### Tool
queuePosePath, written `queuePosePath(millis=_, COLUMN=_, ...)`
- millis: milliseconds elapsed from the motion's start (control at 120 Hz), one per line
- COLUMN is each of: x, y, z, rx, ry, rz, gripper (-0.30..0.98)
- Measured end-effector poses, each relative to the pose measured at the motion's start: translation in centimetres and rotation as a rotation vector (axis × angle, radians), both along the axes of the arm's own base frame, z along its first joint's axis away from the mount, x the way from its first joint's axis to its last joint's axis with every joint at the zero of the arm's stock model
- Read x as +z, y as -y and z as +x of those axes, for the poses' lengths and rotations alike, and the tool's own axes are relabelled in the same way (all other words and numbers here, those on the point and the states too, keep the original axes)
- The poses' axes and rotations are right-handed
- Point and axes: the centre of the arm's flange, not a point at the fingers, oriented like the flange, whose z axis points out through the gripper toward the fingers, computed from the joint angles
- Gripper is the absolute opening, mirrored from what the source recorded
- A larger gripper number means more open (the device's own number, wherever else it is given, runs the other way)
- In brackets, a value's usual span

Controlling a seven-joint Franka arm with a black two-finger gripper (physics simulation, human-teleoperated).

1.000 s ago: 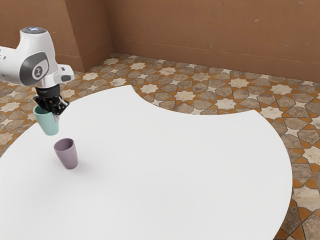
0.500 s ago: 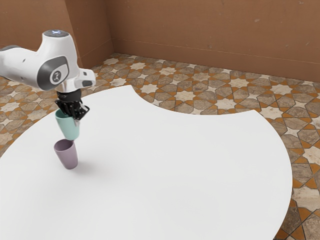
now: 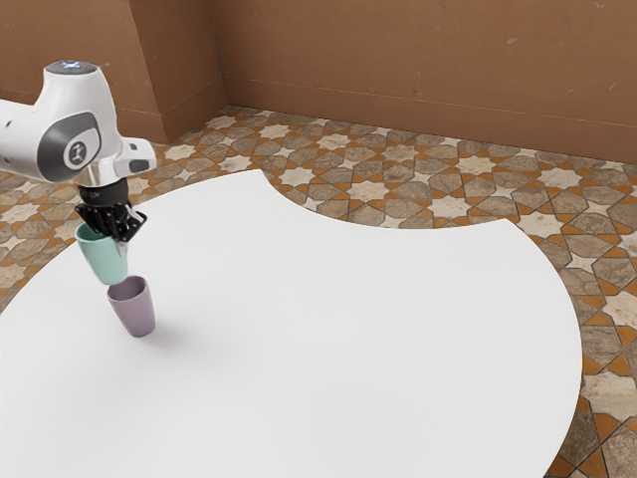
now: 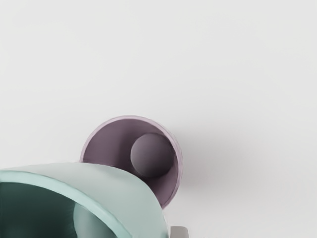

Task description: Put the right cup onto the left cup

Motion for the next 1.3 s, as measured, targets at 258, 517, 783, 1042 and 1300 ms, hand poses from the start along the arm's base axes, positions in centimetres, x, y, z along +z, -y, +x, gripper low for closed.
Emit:
queuePosePath(millis=258, x=-0.4, y=1.2, z=0.4, rx=-0.016, ry=-0.002, rz=0.001, gripper=-0.10)
queuePosePath(millis=517, x=-1.0, y=0.9, z=0.7, rx=-0.007, ry=-0.006, rz=0.005, gripper=-0.10)
queuePosePath(millis=783, x=-2.2, y=0.1, z=1.2, rx=0.003, ry=-0.009, rz=0.011, gripper=-0.10)
queuePosePath(millis=1042, x=-3.1, y=-0.3, z=1.6, rx=0.006, ry=-0.008, rz=0.015, gripper=-0.10)
queuePosePath(millis=1300, x=-3.6, y=0.4, z=2.3, rx=-0.012, ry=-0.004, rz=0.018, gripper=-0.10)
